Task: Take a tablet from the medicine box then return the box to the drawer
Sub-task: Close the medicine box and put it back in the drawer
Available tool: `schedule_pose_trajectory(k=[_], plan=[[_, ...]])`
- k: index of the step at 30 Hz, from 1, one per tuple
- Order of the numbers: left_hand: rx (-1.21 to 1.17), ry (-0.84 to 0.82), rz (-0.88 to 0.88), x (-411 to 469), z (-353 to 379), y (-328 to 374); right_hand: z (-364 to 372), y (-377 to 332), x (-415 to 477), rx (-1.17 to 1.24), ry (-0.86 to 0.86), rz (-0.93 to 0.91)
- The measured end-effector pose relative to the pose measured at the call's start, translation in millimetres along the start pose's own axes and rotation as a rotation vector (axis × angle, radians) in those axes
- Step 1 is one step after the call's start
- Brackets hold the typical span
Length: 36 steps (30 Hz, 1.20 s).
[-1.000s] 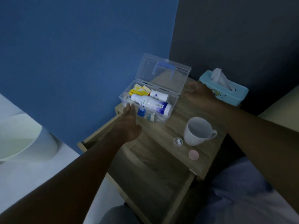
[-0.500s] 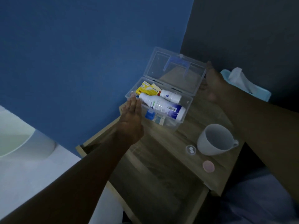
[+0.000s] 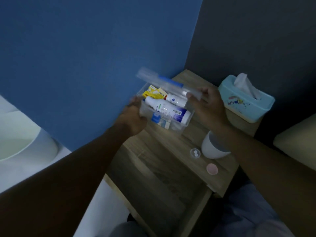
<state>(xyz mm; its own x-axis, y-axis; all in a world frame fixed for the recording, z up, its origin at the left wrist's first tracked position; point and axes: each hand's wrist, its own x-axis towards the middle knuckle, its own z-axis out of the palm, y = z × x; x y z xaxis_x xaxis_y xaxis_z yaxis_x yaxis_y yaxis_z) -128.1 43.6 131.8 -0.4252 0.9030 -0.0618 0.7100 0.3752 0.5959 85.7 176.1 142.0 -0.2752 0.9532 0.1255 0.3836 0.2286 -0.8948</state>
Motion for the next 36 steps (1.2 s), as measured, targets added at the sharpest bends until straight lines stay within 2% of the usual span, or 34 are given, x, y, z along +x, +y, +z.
schedule_pose_trajectory(k=[3,7,11,14,19,26,30,33,36], plan=[[0.011,0.134,-0.164,2.7,-3.7,1.5,3.6,5.6,-16.5,-0.134,-0.093,-0.098],[0.067,0.176,-0.061,8.2,-4.5,7.5,7.4,6.0,-25.5,-0.365,-0.155,-0.261],[0.131,0.091,0.074,18.0,-2.1,11.0,11.0,8.5,-30.6,-0.516,-0.150,-0.297],[0.232,0.038,0.074,24.5,4.6,11.3,12.2,12.0,-31.8,-0.608,-0.147,-0.314],[0.276,0.120,0.023,28.6,13.8,11.8,15.3,14.7,-33.4,-0.654,-0.151,-0.307],[0.332,0.138,0.090,26.3,9.0,11.8,14.2,5.0,-31.5,-0.673,-0.180,-0.309],[0.148,0.238,0.052,39.6,-6.1,15.6,15.4,-5.4,-25.7,-0.289,-0.040,-0.070],[0.005,0.277,0.021,51.0,-10.0,11.6,13.8,-5.5,-9.6,-0.114,0.090,0.137],[-0.123,0.201,-0.096,62.6,-7.5,4.3,10.0,-0.9,7.2,-0.091,-0.008,0.351]])
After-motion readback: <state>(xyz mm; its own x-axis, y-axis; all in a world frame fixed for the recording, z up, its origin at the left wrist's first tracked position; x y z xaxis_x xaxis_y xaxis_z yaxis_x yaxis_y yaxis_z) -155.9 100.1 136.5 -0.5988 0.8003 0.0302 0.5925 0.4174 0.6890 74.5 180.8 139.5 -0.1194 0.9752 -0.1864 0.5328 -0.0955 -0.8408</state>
